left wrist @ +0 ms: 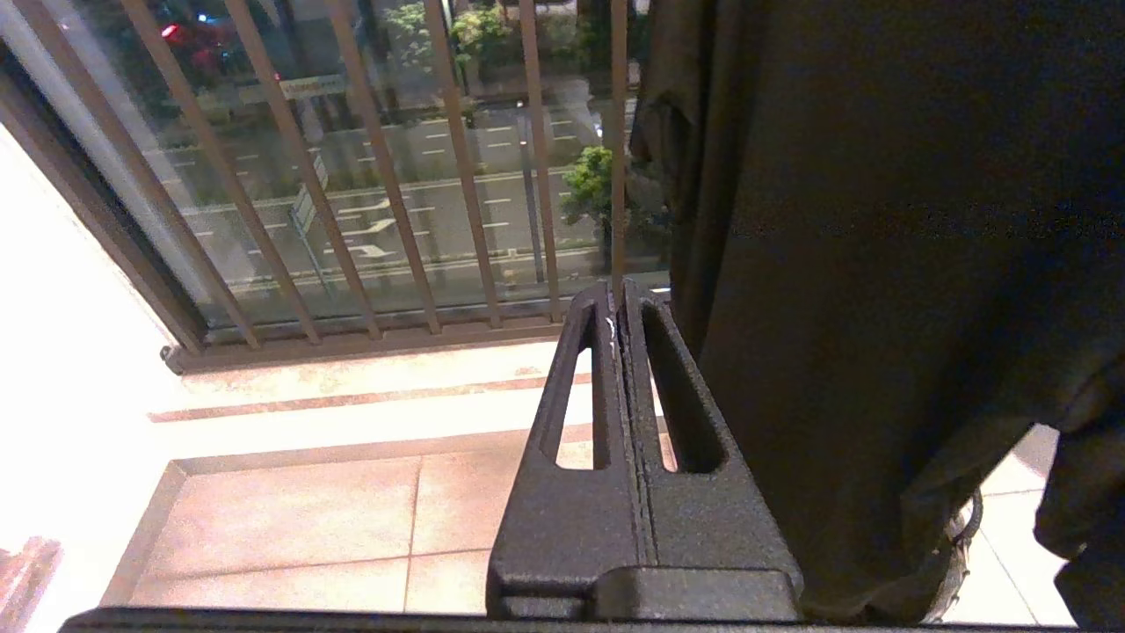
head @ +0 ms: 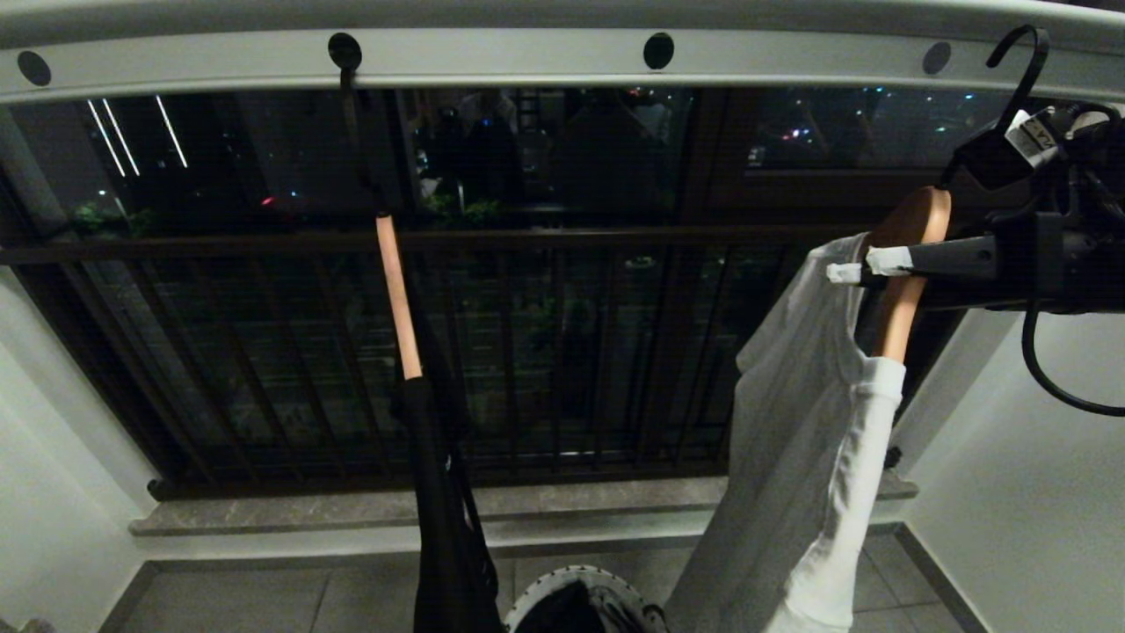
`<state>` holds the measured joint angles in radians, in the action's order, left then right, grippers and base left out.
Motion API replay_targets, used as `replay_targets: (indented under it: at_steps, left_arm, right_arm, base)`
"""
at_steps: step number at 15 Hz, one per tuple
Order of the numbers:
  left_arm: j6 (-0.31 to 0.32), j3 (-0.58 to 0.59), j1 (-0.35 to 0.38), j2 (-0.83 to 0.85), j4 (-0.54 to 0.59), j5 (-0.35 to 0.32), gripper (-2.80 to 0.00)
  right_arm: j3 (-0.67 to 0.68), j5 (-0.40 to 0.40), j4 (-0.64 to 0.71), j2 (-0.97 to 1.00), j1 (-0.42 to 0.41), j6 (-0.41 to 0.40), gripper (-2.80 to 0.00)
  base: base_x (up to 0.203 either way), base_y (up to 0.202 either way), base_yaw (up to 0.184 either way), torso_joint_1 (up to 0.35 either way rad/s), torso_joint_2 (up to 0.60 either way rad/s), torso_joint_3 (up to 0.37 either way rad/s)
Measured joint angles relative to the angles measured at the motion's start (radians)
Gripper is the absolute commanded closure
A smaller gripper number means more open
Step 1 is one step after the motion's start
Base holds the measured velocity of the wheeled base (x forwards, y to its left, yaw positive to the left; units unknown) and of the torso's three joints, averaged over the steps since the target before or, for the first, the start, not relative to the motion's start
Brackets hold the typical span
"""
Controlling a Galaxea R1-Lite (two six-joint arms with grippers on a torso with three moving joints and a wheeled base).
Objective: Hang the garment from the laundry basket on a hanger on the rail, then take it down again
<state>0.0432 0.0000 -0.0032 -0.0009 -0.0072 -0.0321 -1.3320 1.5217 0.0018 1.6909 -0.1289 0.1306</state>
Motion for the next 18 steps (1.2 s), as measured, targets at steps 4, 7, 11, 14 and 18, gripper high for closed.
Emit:
replay_targets:
  at_steps: [4,7,11,14,18]
  left_arm:
    - [-0.001,0.0,0.0,0.0,0.0,0.001,0.0]
    - [-0.001,0.0,0.0,0.0,0.0,0.001,0.0]
    - [0.0,0.0,0.0,0.0,0.0,0.0,0.0]
    - [0.0,0.0,0.0,0.0,0.0,0.001,0.0]
    - [0.0,0.0,0.0,0.0,0.0,0.0,0.0]
  right_arm:
    - [-0.033,0.0,-0.007,0.027,0.006,0.0,0.0]
    - [-0.066,0.0,-0.008,0.049,0.01,0.0,0.0]
    - [-0.092,0.0,-0.008,0.078,0.026,0.001,0.0]
    - [-0.097,0.0,-0.008,0.095,0.037,0.001,0.0]
    - [-0.119,0.0,-0.008,0.118,0.05,0.001,0.0]
  base:
    - [0.0,0.0,0.0,0.0,0.0,0.0]
    - [0.0,0.0,0.0,0.0,0.0,0.0]
    - [0.0,0.0,0.0,0.0,0.0,0.0]
    - [0.0,0.0,0.0,0.0,0.0,0.0]
    - [0.0,0.0,0.0,0.0,0.0,0.0]
